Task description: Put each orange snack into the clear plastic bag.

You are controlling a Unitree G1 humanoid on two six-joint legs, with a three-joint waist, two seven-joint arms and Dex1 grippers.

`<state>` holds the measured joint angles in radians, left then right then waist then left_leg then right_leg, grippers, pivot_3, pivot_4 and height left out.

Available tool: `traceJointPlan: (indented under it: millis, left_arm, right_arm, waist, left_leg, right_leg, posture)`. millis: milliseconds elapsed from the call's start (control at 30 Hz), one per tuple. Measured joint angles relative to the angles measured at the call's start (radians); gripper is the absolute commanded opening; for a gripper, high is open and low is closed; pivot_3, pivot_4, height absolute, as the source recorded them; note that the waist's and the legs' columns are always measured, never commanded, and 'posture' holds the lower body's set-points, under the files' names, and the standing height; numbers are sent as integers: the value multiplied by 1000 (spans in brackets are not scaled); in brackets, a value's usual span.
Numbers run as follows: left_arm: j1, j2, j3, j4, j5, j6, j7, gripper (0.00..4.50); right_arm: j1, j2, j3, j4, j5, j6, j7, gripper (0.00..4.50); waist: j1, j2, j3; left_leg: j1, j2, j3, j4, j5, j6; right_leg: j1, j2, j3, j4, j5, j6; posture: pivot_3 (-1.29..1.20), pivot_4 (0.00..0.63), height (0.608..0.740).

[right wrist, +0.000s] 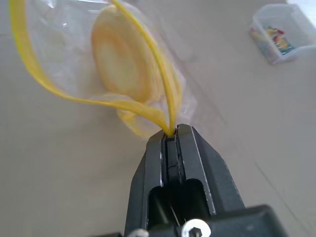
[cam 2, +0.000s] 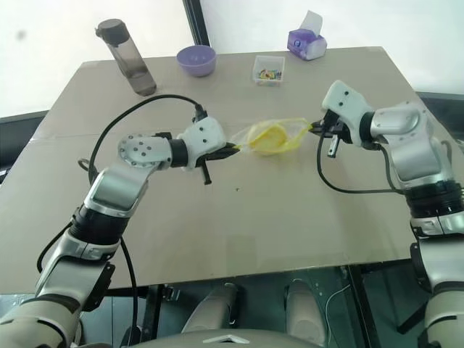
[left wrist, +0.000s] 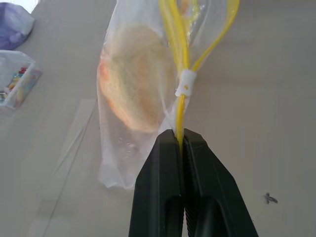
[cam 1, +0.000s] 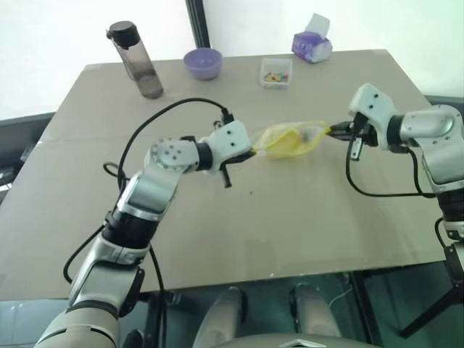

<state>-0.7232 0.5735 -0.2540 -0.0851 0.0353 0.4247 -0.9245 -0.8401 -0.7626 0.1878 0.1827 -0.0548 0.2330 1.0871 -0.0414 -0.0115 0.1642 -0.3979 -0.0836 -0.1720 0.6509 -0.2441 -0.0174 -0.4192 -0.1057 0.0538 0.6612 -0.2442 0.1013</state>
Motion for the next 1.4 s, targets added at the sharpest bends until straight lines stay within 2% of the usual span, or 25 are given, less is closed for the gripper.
traceJointPlan:
  millis: [133, 233, 333, 400, 500, 567, 600, 700, 867, 1033, 1400]
  left_arm:
    - [-21, -13, 5, 21, 15, -12, 39, 0]
    - [-7, 13, -1, 15, 12, 8, 16, 0]
    - [-6, 24, 0, 16, 23, 13, 31, 0]
    - [0, 42, -1, 14, 29, 12, 29, 0]
    - [12, 50, -1, 14, 31, 12, 34, 0]
    - [20, 42, 3, 12, 28, 11, 41, 0]
    - [22, 36, 5, 10, 25, 11, 47, 0]
    - [28, -4, 24, 0, 3, 5, 76, 0]
    - [65, -57, 65, -12, -35, -45, 123, 0]
    - [99, -70, 78, 5, -33, -173, 167, 0]
    - [118, -56, 65, 19, 32, -282, 189, 0]
  right_arm:
    - [0, 23, 0, -2, 15, -4, 6, 82]
    - [9, 22, 12, -19, 35, 3, 58, 82]
    - [-26, 66, 18, 59, -20, -53, -48, 82]
    - [-54, 53, 24, 116, -57, -101, -78, 82]
    - [-63, 46, 23, 134, -58, -131, -80, 869]
    - [-63, 37, 22, 136, -56, -133, -70, 1863]
    - [-62, 32, 21, 135, -54, -135, -68, 2210]
    - [-55, 14, 10, 101, -45, -133, -61, 2210]
    - [-40, 1, -26, -99, 46, -45, -8, 2210]
    - [-40, 59, -12, -276, 112, 49, 1, 2210]
    - [-27, 157, 93, -311, 82, 30, -14, 2210]
  waist:
    - [-2, 0, 0]
    - [-3, 0, 0]
    - [-4, 1, 0]
    - [0, 1, 1]
    - [0, 1, 1]
    - [0, 1, 1]
    - [0, 0, 1]
    - [0, 1, 1]
    - [-5, 1, 1]
    - [0, 0, 1]
    - [0, 0, 1]
  left_leg:
    - [0, 0, 1, 0, 0, 0]
    - [0, 0, 0, 0, 0, 0]
    - [0, 0, 1, 0, 0, 0]
    - [0, 0, 1, 0, 0, 0]
    - [-1, 0, 0, -1, 0, 0]
    - [-1, -1, 0, 0, 0, 0]
    - [-1, -1, 0, 0, 0, 0]
    - [-1, 0, 0, 0, 0, 0]
    - [-1, 0, 1, -1, 0, 0]
    - [-1, 0, 1, 0, 0, 0]
    - [-1, 0, 0, 0, 0, 0]
  right_leg:
    - [0, 0, 0, -1, 0, 0]
    - [0, 0, 0, -1, 0, 0]
    - [0, 0, 1, 1, 0, 0]
    - [0, 0, 1, 1, 0, 0]
    - [0, 0, 0, -1, 0, 0]
    - [-1, -1, 0, -1, 0, 0]
    - [-1, 0, 0, -1, 0, 0]
    - [-1, 0, 0, -1, 0, 0]
    - [-1, 0, 1, 0, 0, 0]
    - [-1, 0, 1, 0, 0, 0]
    - [-1, 0, 0, 0, 0, 0]
  posture:
    - [0, 150, 740]
    - [0, 150, 740]
    - [0, 150, 740]
    - [0, 150, 740]
    - [0, 150, 740]
    - [0, 150, 740]
    - [0, 150, 740]
    - [0, 150, 740]
    - [0, 150, 740]
    - [0, 150, 740]
    - [0, 150, 740]
